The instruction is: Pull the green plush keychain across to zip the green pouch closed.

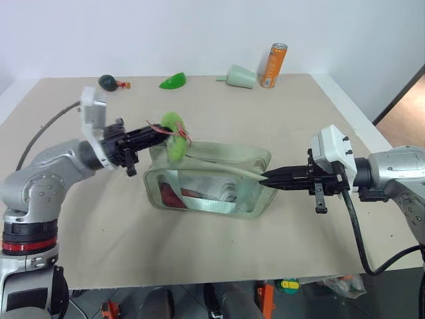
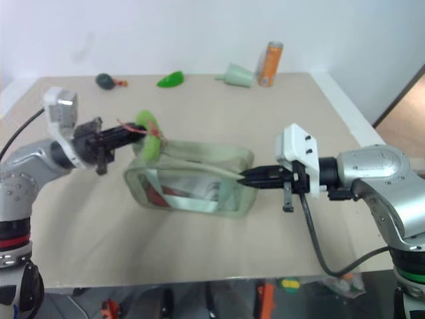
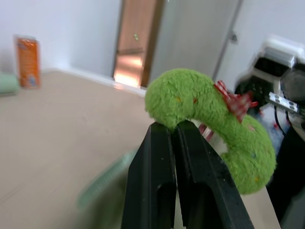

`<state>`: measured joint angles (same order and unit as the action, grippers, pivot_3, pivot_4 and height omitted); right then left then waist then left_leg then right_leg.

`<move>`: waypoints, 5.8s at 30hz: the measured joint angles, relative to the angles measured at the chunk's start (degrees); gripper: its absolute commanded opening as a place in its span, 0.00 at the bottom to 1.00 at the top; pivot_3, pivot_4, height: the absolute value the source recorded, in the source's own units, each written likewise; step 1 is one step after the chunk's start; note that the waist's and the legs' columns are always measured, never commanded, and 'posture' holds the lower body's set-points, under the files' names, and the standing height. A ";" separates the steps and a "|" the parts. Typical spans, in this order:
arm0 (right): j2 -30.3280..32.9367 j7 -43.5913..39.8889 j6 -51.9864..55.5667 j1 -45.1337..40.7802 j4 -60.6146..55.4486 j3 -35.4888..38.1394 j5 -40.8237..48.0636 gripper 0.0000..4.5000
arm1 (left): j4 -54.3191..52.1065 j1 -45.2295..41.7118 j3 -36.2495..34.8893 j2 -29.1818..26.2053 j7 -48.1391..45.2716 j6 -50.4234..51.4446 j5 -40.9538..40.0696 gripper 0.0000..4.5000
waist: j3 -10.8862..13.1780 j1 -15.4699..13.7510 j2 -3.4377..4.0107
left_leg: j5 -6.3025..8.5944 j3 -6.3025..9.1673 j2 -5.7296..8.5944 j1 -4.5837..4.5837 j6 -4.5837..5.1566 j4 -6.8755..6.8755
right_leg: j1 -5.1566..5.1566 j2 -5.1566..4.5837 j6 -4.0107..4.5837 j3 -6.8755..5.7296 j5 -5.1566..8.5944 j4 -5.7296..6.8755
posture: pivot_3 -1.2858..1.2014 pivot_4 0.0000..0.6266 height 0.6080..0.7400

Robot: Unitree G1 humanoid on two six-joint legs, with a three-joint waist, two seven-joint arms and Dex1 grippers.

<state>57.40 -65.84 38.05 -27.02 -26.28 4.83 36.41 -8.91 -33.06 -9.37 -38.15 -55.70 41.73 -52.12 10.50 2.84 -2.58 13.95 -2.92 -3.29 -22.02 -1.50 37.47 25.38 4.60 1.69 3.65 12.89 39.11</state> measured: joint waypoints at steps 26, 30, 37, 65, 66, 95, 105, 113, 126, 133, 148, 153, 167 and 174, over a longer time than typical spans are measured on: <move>-0.01 1.31 -0.24 0.30 -0.12 -0.03 -0.01 0.00 | 6.71 1.31 -11.79 -2.40 -1.18 0.89 -2.54 0.92 | 0.00 -0.03 0.00 | 0.00 0.02 -0.04 -0.03 0.00 0.00 | 0.02 0.03 0.00 -0.05 0.00 0.00 | 0.52 0.24 1.00; -0.01 1.22 -0.46 0.35 -0.14 -0.06 -0.06 0.00 | 6.80 5.72 -14.67 -5.28 -3.87 0.71 -3.04 0.92 | 0.00 0.03 0.01 | 0.02 -0.02 -0.04 0.02 -0.02 -0.01 | 0.02 -0.03 0.00 0.06 0.00 0.00 | 0.52 0.24 1.00; -0.02 1.09 -0.52 0.32 -0.09 -0.13 -0.33 0.00 | 3.66 17.20 -8.88 -6.83 -8.59 -0.44 2.32 0.92 | -0.01 0.00 0.00 | 0.01 -0.03 -0.09 0.00 -0.03 0.02 | 0.03 -0.12 0.00 0.03 0.00 0.00 | 0.52 0.24 1.00; -0.17 2.24 -0.51 1.44 -0.57 0.09 -0.52 0.16 | 1.46 14.45 -4.19 -2.49 -7.17 -0.56 1.79 0.00 | -0.02 -0.08 -0.02 | 0.01 -0.02 -0.04 0.00 -0.02 0.00 | 0.00 -0.11 0.01 0.02 0.01 0.00 | 0.52 0.24 1.00; -0.56 2.71 -0.29 1.35 -0.18 0.09 -0.57 0.21 | 1.37 14.59 -4.20 -2.13 -7.01 -0.81 2.00 0.00 | -0.03 -0.08 -0.03 | 0.01 -0.02 -0.03 0.01 -0.02 0.01 | -0.02 -0.12 0.01 0.03 0.01 0.00 | 0.52 0.24 1.00; -9.31 5.53 -20.26 -20.90 12.84 -14.50 -17.46 0.81 | -2.05 15.80 -3.62 -0.48 -3.54 -1.22 1.22 0.00 | -0.02 -0.14 -0.01 | 0.02 -0.01 0.53 -0.21 0.01 0.03 | 0.05 -0.70 -0.09 0.25 0.03 -0.03 | 0.52 0.24 1.00; -14.76 -0.47 -25.73 -24.12 14.81 -16.79 -19.90 0.81 | -4.78 18.82 -4.73 -0.47 -1.80 -1.28 -0.76 0.00 | -0.02 -0.15 -0.01 | 0.03 0.02 0.55 -0.18 0.02 0.04 | 0.03 -0.76 -0.10 0.25 0.05 -0.03 | 0.52 0.24 1.00; -20.01 -3.04 -28.21 -25.54 15.36 -20.65 -22.09 0.81 | -5.19 18.85 -4.76 -0.47 -0.77 -0.95 -1.55 0.00 | -0.02 -0.15 -0.01 | 0.03 0.03 0.55 -0.20 0.02 0.04 | 0.03 -0.77 -0.10 0.23 0.05 -0.02 | 0.52 0.24 1.00; -25.38 -3.03 -31.70 -26.99 19.43 -22.25 -25.96 0.57 | -5.72 19.15 -4.77 -0.47 0.39 -0.58 -2.27 0.00 | -0.02 -0.17 -0.01 | 0.03 0.04 0.58 -0.20 0.02 0.05 | 0.03 -0.81 -0.10 0.23 0.05 -0.02 | 0.52 0.24 1.00; -25.23 -4.35 -31.00 -26.98 19.42 -22.25 -25.43 0.03 | -5.71 19.15 -4.77 -0.48 0.36 -0.63 -2.17 0.00 | -0.02 -0.17 -0.01 | 0.03 0.04 0.59 -0.20 0.02 0.05 | 0.03 -0.82 -0.10 0.22 0.05 -0.02 | 0.52 0.24 1.00; -17.19 -4.01 -30.23 -26.58 21.56 -18.37 -26.65 0.01 | -4.96 18.56 -4.26 -0.46 -0.58 -1.29 -1.76 0.00 | -0.02 -0.25 -0.01 | 0.03 0.02 0.67 -0.23 0.03 0.05 | 0.03 -0.88 -0.08 0.22 0.06 -0.04 | 0.52 0.24 1.00; -2.77 -4.95 -30.98 -19.67 22.64 -12.60 -28.97 0.01 | -4.30 18.29 -3.84 -0.38 -1.29 -1.47 -1.74 0.00 | -0.02 -0.69 -0.01 | 0.08 -0.02 0.83 -0.32 0.10 0.04 | 0.03 -1.07 -0.05 0.15 0.17 -0.07 | 0.52 0.24 1.00; 14.80 3.42 -39.57 4.63 26.61 -8.83 -37.92 0.01 | -4.21 16.87 -0.27 0.69 -3.34 -1.71 -1.27 0.00 | -0.04 -0.45 0.02 | 0.09 -0.01 1.06 -0.15 0.17 0.09 | -0.12 -1.31 -0.19 0.26 0.17 -0.05 | 0.52 0.24 1.00; 3.40 9.72 -37.70 10.65 25.41 -13.51 -40.97 0.01 | -4.26 17.84 -0.47 0.69 -2.92 -1.39 -1.56 0.00 | -0.54 -0.33 -0.41 | 0.07 0.06 1.17 0.00 0.21 0.11 | -0.26 -1.45 -0.42 0.29 0.18 -0.05 | 0.52 0.24 1.00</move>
<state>60.79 -56.12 0.35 -16.38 -0.87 -8.68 -4.56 -13.18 -15.22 -9.83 -37.46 -58.62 40.33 -53.68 9.96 2.51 -2.99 14.02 -2.86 -2.12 -22.02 -1.29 37.58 25.11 3.15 1.27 3.94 13.07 39.06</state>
